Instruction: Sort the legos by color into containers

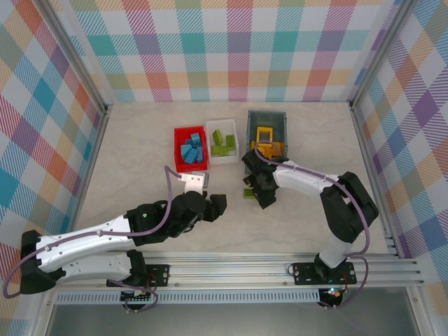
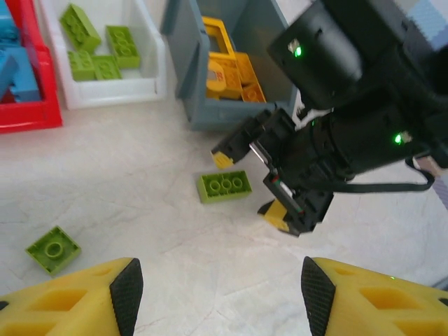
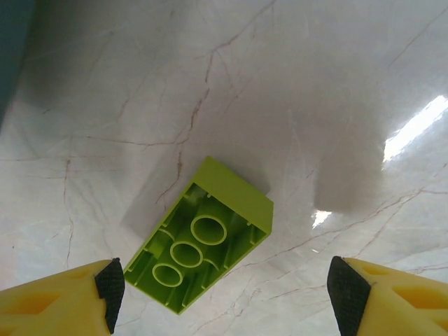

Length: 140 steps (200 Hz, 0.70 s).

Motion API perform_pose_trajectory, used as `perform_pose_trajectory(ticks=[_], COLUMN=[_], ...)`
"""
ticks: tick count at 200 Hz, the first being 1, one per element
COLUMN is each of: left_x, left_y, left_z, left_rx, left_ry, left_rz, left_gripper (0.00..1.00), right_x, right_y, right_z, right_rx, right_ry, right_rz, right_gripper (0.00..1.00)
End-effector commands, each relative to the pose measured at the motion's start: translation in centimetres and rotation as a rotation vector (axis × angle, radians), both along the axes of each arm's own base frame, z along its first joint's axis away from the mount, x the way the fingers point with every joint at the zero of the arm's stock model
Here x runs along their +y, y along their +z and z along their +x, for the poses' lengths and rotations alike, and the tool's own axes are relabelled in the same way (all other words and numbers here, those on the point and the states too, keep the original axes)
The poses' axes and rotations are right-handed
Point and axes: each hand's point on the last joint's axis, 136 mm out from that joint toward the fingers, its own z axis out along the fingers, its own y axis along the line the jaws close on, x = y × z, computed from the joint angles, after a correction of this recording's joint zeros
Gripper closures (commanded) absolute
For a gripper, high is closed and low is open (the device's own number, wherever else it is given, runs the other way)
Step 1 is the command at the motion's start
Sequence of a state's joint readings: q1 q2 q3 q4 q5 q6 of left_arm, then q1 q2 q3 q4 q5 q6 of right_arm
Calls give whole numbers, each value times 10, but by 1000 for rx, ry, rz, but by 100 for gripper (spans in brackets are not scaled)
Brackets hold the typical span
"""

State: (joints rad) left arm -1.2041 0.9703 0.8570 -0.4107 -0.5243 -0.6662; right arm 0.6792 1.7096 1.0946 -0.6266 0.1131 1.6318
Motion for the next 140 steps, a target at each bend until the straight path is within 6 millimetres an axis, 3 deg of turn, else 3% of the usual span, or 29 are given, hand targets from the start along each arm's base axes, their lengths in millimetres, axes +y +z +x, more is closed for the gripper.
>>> perform_pose_trajectory(ticks=[1,48,102,140], left_x=[9,7,10,10], left_y=[10,19,23,23], left_z=[1,1,-1,-1], left_rx=[-28,-40,-45,-44], left_ry=[47,38,35,33], left_rz=[-6,-9,-9,-13], left_gripper=[37,38,40,41], right_x=[13,8,5,3], right_y=[5,-13,-18,-7], right_z=[6,5,13,17], right_rx=[18,49,28,-13], right_ry=[-90,-151,-112,-76], right_rz=[69,42,14,-6], right_gripper=[22,27,41,35])
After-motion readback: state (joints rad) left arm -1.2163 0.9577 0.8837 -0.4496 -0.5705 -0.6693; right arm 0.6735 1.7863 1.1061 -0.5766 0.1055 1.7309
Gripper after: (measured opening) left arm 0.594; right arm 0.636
